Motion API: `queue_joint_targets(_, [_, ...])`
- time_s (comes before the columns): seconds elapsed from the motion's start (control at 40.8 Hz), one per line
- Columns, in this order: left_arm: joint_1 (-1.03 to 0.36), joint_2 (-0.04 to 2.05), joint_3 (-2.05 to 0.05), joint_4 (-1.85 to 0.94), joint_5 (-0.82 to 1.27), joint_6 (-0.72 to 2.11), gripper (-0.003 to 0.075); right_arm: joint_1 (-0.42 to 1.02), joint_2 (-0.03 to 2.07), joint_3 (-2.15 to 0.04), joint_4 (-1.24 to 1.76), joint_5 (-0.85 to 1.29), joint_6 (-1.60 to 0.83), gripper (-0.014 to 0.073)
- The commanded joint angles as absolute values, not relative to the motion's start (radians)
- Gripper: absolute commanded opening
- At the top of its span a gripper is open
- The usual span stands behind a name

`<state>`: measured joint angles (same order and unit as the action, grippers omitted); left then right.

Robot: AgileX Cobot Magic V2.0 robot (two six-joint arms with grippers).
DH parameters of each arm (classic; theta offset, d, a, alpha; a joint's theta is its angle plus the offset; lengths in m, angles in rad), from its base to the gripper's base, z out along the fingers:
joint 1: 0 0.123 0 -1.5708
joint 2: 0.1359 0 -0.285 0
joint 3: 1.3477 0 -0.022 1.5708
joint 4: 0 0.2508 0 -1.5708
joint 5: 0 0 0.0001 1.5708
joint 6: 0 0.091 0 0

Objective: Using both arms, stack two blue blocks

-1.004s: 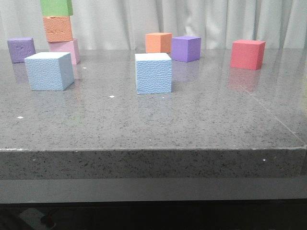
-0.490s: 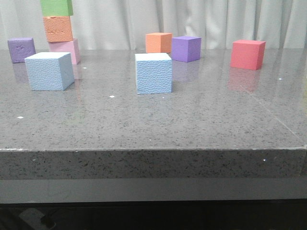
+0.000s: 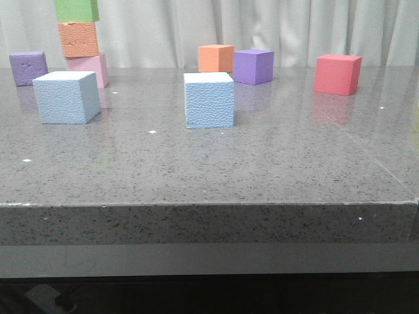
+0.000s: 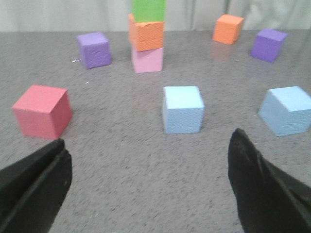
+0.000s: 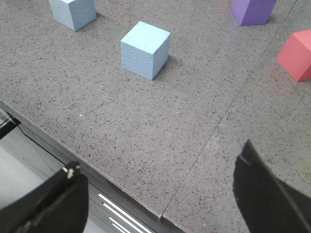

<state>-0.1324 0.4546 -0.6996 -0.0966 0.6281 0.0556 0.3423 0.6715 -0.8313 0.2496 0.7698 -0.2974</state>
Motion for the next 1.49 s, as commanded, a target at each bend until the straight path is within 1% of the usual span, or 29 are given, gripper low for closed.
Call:
queue_joint_targets(0.0, [-0.175,0.486,-0.721,-0.111,0.513,0.049,0.0637,0.339,0.668,-0.855,0.268,0.696,-0.307,0.0612])
queue_joint_targets(0.196, [-0.242,0.551,-0.707,-0.111,0.504,0.049,0.0637,0.339,0.668,-0.855,0.268,0.696,-0.307,0.0612])
queue_joint_targets(0.441, [-0.288,0.654,-0.707,-0.132,0.478,0.049,0.0637,0.339,0.668,-0.855,0.268,0.696,-0.307,0.0612])
queue_joint_targets(0.686, [-0.371,0.784,-0.719,-0.135,0.341,0.049,0.0637,0.339,0.668,-0.855,0.268,0.696,-0.307,0.0612])
queue_joint_targets(0.735, [-0.371,0.800,-0.719,-0.135,0.337,0.049,0.0637,0.339,0.668,-0.855,0.268,0.696,-0.307,0.0612])
queue_joint_targets(0.955, [-0.371,0.911,-0.730,-0.139,0.173,0.049,0.0637,0.339,0.668,-0.855,0.268,0.696,-0.307,0.0612])
queue_joint_targets(1.004, [-0.369,0.935,-0.758,-0.139,0.192,0.049,0.0637,0.339,0.668,-0.855,0.268,0.696,-0.307,0.0612])
queue_joint_targets(1.127, [-0.354,1.034,-0.901,-0.141,0.334,0.049,0.0637,0.339,0.668,-0.855,0.268,0.696,-0.307,0.0612])
queue_joint_targets(1.225, [-0.333,1.136,-1.030,-0.141,0.452,0.042,0.0637,0.339,0.668,-0.855,0.268,0.696,-0.307,0.0612])
queue_joint_targets(1.347, [-0.296,1.272,-1.178,-0.129,0.577,-0.030,0.0637,0.339,0.668,-0.855,0.268,0.696,-0.307,0.0612])
queue_joint_targets(1.47, [-0.270,1.406,-1.317,-0.127,0.654,-0.057,0.0637,0.339,0.668,-0.855,0.268,0.696,-0.307,0.0612])
